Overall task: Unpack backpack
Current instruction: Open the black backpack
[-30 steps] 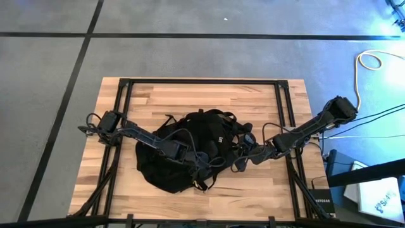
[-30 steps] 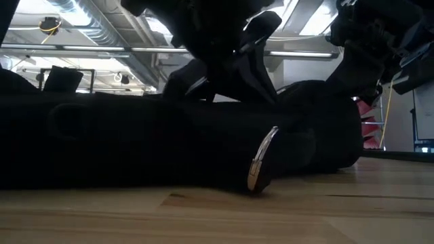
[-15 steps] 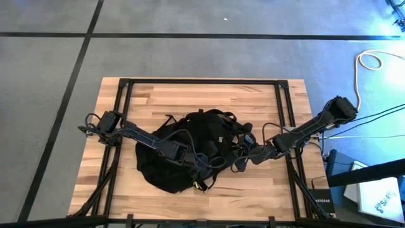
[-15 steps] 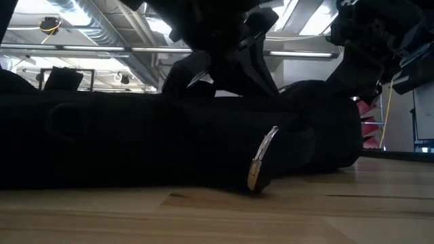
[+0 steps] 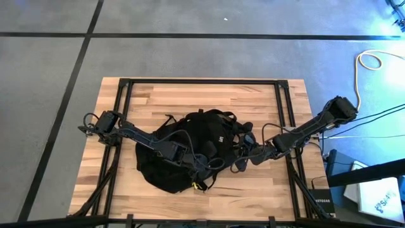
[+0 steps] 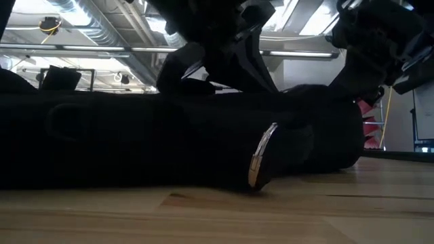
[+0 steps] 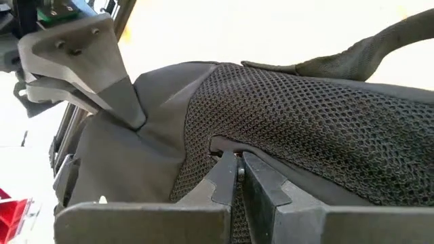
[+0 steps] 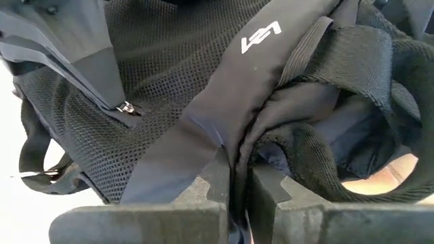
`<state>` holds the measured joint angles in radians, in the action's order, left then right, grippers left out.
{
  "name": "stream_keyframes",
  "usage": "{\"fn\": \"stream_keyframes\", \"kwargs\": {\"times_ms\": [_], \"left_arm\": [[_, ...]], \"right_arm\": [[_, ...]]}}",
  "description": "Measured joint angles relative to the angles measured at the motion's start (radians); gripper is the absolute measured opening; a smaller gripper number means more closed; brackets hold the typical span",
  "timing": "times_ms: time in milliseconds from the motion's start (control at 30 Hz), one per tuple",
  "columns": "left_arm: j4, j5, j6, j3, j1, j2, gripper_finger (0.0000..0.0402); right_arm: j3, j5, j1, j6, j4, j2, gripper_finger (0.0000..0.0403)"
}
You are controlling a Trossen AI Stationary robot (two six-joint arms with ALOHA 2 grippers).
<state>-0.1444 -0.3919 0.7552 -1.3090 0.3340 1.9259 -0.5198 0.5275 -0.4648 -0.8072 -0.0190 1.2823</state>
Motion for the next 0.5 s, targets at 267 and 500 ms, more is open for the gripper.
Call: {"fn": "stream_keyframes", "kwargs": {"times_ms": [267, 500], "left_arm": [[-0.001, -0.013, 0.003, 0.0, 0.001, 0.0, 0.0], [-0.004, -0.023, 0.007, 0.0, 0.005, 0.0, 0.0]], "right_arm": [[-0.001, 0.039, 0.0, -0.034, -0.069, -0.022, 0.0002], [0.0, 0.062, 0.0, -0.038, -0.14, -0.086, 0.0002]]}}
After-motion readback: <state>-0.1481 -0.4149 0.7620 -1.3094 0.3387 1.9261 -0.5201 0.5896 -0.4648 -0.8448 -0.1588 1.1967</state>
